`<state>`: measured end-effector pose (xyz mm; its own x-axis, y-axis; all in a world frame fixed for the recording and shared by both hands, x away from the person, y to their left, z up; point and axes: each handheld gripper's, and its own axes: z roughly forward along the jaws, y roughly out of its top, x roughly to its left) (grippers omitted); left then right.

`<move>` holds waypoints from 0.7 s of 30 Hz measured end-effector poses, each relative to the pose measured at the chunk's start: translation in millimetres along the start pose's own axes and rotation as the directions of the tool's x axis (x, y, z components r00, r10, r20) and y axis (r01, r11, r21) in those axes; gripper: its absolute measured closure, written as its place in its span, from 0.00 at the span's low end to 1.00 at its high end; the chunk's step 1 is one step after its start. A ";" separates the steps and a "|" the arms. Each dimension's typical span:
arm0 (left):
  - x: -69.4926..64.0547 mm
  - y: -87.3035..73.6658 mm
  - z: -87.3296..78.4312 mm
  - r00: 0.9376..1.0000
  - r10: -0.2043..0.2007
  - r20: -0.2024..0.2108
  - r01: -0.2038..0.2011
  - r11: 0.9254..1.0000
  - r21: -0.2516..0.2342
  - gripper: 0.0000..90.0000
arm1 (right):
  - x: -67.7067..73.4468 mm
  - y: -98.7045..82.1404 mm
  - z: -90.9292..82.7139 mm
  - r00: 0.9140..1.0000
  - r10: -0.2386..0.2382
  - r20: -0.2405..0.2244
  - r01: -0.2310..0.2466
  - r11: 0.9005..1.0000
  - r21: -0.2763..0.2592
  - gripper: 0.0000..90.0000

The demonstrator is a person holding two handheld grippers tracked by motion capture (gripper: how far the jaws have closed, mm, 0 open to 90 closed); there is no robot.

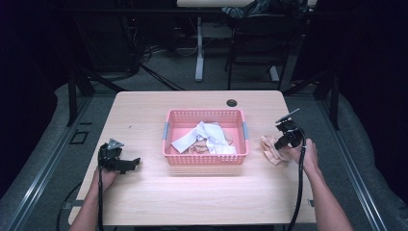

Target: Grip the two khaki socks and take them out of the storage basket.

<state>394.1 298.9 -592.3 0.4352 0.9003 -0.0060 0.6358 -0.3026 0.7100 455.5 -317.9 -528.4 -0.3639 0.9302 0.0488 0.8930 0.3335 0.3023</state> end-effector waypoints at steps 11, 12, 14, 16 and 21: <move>-1.3 -1.1 -1.2 1.000 0.005 -0.001 -0.005 1.000 -0.001 0.00 | -1.9 0.6 -22.8 1.000 -0.016 -0.017 0.015 0.999 -0.041 0.50; -1.4 -1.2 -1.1 1.000 0.002 -0.001 -0.002 1.000 -0.001 0.00 | -1.2 0.8 -26.8 1.000 -0.013 -0.016 0.012 0.998 -0.058 0.45; -1.3 -1.1 -1.2 1.000 0.004 -0.001 -0.004 1.000 -0.001 0.00 | -1.1 1.3 -35.6 1.000 -0.016 -0.016 0.015 0.996 -0.088 0.35; -1.4 -1.2 -1.2 1.000 0.002 -0.001 -0.002 1.000 -0.001 0.00 | -0.8 1.5 -43.5 1.000 -0.005 -0.027 0.002 0.994 -0.108 0.22; -1.8 -1.8 -1.8 1.000 0.003 0.000 -0.003 1.000 -0.001 0.00 | 1.4 -0.4 -65.4 0.998 -0.027 -0.054 0.019 0.989 -0.146 0.04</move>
<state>391.1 298.4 -592.2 0.4370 0.8995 -0.0041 0.6341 -0.3049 0.7106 437.3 -326.8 -466.2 -0.4020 0.9110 0.0917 0.8377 0.3255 0.4385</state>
